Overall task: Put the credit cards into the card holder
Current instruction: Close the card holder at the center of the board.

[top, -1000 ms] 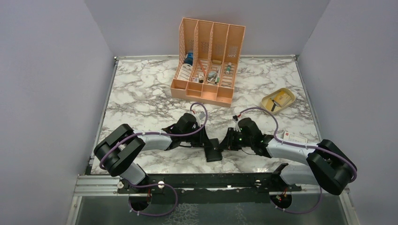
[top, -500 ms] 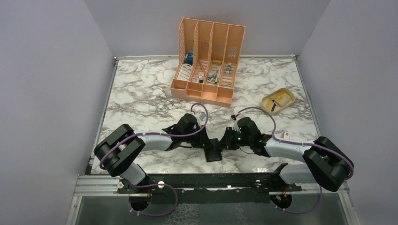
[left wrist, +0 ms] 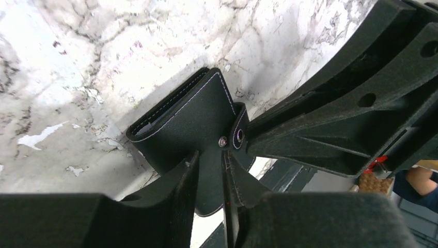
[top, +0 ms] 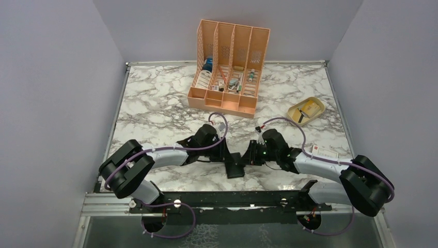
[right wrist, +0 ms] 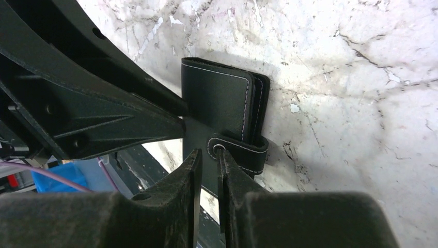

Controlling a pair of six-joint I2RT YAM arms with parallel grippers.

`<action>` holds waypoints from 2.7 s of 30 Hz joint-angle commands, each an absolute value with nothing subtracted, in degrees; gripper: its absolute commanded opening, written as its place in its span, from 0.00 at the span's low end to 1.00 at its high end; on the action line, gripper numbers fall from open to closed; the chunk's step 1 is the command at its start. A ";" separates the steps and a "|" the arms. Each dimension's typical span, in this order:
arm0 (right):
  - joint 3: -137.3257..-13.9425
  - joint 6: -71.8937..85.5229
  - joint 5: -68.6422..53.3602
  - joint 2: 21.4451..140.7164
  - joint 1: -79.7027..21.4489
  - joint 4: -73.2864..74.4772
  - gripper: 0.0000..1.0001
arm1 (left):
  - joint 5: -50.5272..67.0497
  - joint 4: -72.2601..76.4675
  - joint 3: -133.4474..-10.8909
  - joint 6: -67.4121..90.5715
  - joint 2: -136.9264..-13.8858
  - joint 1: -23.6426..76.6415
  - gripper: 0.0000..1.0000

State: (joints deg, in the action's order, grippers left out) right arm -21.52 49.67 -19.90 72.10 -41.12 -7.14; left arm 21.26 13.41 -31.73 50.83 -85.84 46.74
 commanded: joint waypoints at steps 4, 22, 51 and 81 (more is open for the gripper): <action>-24.28 48.00 -15.40 68.42 -40.87 -0.39 0.19 | 17.15 6.34 -35.61 45.58 -82.65 46.54 0.30; -22.88 49.59 -19.69 73.62 -40.84 -6.73 0.20 | 16.68 0.69 -38.02 40.19 -88.00 46.41 0.30; -26.93 46.76 -16.91 70.76 -40.87 1.06 0.25 | 17.64 3.67 -37.09 41.31 -89.80 47.64 0.29; -22.02 50.00 -23.29 76.12 -40.87 -9.71 0.27 | 16.96 3.05 -37.45 41.44 -89.52 48.08 0.29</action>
State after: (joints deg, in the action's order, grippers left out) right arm -23.49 48.84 -21.19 75.13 -40.29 -6.07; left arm 18.57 5.72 -37.85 41.82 -87.92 47.00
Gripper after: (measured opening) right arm 0.272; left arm 0.294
